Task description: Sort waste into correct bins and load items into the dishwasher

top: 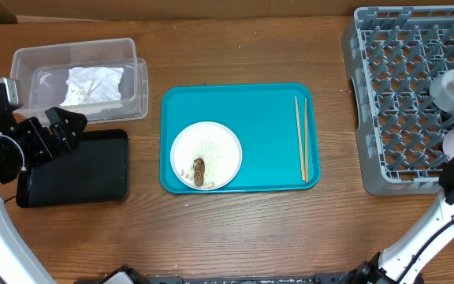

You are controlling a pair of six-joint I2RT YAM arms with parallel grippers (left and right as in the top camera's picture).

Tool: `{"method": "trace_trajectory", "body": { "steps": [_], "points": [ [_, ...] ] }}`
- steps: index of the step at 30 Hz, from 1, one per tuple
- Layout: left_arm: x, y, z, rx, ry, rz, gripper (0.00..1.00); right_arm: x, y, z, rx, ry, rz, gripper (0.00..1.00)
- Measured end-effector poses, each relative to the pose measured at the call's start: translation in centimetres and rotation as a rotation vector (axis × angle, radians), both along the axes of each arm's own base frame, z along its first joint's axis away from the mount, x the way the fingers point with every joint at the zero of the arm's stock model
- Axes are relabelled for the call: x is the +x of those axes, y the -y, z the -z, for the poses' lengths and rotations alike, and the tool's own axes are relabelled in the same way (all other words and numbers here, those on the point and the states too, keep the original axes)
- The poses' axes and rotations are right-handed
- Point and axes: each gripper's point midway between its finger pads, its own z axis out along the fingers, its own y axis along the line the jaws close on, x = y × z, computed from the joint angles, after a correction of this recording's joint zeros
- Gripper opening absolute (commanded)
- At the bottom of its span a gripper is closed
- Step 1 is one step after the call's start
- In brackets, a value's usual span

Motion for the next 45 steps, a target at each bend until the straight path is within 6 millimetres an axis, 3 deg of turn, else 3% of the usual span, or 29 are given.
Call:
{"method": "trace_trajectory", "body": {
  "steps": [2,5,9,12,16,17,18,27,29,31,35,41,45],
  "points": [
    [0.0,0.0,0.0,0.0,0.0,0.0,1.0,0.4,-1.7,-1.5,0.065,0.057,-0.053,0.04],
    [0.0,0.0,0.0,0.0,0.0,0.0,1.0,0.5,-5.6,-5.6,0.198,0.19,-0.192,0.05],
    [0.0,0.0,0.0,0.0,0.0,0.0,1.0,-1.8,-11.5,-12.2,0.325,0.326,-0.389,0.14],
    [0.0,0.0,0.0,0.0,0.0,0.0,1.0,-4.0,-15.6,-15.9,0.336,0.368,-0.505,0.31],
    [0.0,0.0,0.0,0.0,0.0,0.0,1.0,-6.4,-20.7,-17.2,0.309,0.307,-0.638,0.73],
    [0.0,0.0,0.0,0.0,0.0,0.0,1.0,-6.9,-21.9,-16.9,0.296,0.276,-0.674,0.82],
    [0.0,0.0,0.0,0.0,0.0,0.0,1.0,-7.3,-23.3,-16.4,0.282,0.24,-0.711,1.0],
    [0.0,0.0,0.0,0.0,0.0,0.0,1.0,-7.8,-33.6,-12.2,0.121,0.085,-1.035,1.0],
    [0.0,0.0,0.0,0.0,0.0,0.0,1.0,-8.1,-35.8,-10.7,0.102,0.058,-1.096,0.86],
    [0.0,0.0,0.0,0.0,0.0,0.0,1.0,-8.3,-37.7,-8.8,0.074,0.021,-1.137,0.85],
    [0.0,0.0,0.0,0.0,0.0,0.0,1.0,-8.1,-39.2,-3.7,-0.043,-0.091,-1.108,0.66],
    [0.0,0.0,0.0,0.0,0.0,0.0,1.0,-8.6,-38.7,3.8,-0.153,-0.207,-1.008,0.51],
    [0.0,0.0,0.0,0.0,0.0,0.0,1.0,-9.2,-37.8,6.8,-0.173,-0.25,-0.948,0.48]
  ]
}}
